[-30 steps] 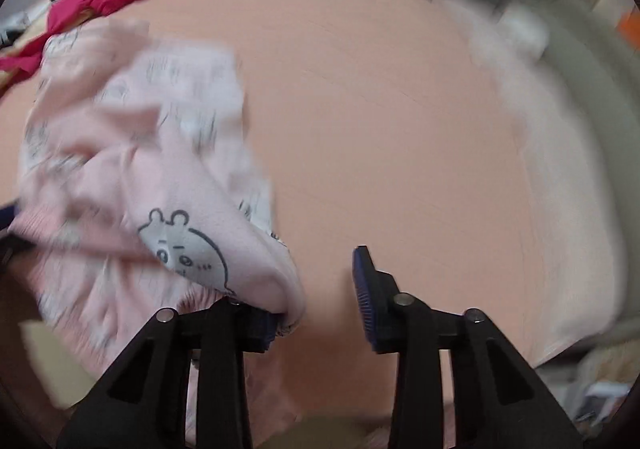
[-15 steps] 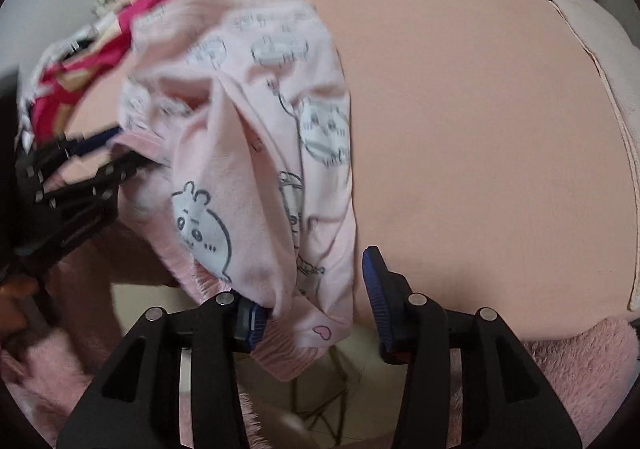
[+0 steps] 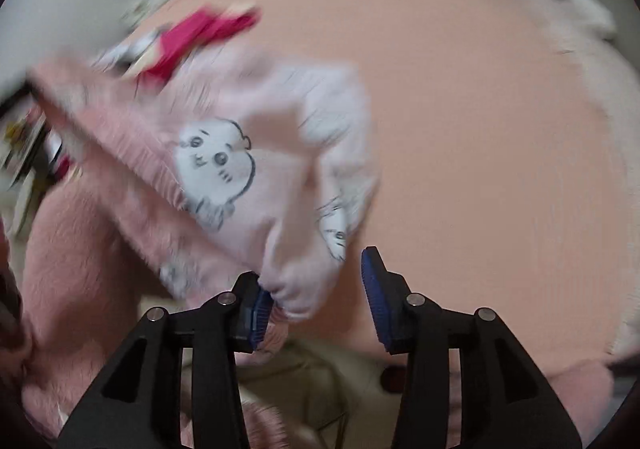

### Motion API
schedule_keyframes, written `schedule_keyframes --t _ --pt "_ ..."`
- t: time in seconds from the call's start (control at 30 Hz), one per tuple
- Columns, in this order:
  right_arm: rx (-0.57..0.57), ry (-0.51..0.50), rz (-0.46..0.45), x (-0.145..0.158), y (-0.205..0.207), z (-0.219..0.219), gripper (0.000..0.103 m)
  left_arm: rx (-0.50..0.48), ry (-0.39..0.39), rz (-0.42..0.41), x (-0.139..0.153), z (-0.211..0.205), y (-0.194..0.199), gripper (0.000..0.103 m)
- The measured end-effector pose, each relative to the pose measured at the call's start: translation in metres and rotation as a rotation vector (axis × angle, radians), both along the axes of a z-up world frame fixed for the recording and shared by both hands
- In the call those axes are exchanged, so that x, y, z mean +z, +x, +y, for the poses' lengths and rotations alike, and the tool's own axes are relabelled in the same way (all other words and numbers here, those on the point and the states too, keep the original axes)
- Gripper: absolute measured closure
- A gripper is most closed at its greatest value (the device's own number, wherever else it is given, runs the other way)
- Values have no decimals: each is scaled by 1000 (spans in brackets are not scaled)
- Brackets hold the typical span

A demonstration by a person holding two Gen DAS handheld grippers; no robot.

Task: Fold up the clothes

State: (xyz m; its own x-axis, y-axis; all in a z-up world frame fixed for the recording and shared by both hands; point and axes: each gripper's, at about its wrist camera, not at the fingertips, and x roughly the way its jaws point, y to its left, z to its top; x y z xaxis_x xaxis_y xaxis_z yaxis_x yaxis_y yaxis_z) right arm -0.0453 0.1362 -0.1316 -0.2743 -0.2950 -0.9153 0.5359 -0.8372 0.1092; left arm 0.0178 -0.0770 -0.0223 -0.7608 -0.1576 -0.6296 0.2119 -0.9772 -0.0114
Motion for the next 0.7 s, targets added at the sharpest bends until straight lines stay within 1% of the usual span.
schedule_keyframes --t 0.03,0.1,0.17,0.23,0.27,0.3,0.33,0.37,0.4,0.43,0.47,0.5,0.53,0.57,0.6,0.67,0.7 --pt "21 19 -14 -12 4 -9 60 5 12 -18 -5 -1 2 86" --pt "8 64 5 -23 5 -19 60 9 20 -63 -25 0 8 86" --pt "-17 109 35 -31 6 -27 60 1 70 -115 -48 -2 13 86" --pt "-15 112 108 -20 8 -34 58 0 129 -162 -68 -5 18 85" --pt "-3 105 151 -12 10 -38 55 1 150 -175 -76 -7 19 85" --pt "26 106 185 -6 12 -45 48 4 165 -180 -81 -8 20 86" --pt "64 111 213 -1 14 -55 43 6 182 -181 -85 -10 20 86" --pt "114 151 222 -4 16 -67 39 5 198 -179 -87 -10 20 86" --pt "169 211 219 -12 19 -81 44 6 207 -176 -87 -11 19 85" --pt "205 257 215 -22 17 -90 54 10 202 -174 -87 -12 18 85" --pt "199 280 201 -32 15 -88 77 14 191 -173 -86 -12 17 85" --pt "175 294 182 -39 13 -81 85 18 180 -175 -86 -13 16 86" --pt "139 286 166 -42 7 -73 87 21 175 -179 -87 -15 16 86" --pt "91 256 156 -38 -1 -65 88 20 179 -185 -89 -17 16 85" --pt "35 233 160 -31 -8 -54 88 14 189 -195 -93 -18 15 83" --pt "-43 240 206 -18 -18 -36 88 -9 208 -230 -105 -21 8 78" --pt "-70 251 230 -11 -23 -26 88 -25 217 -253 -111 -20 2 78"
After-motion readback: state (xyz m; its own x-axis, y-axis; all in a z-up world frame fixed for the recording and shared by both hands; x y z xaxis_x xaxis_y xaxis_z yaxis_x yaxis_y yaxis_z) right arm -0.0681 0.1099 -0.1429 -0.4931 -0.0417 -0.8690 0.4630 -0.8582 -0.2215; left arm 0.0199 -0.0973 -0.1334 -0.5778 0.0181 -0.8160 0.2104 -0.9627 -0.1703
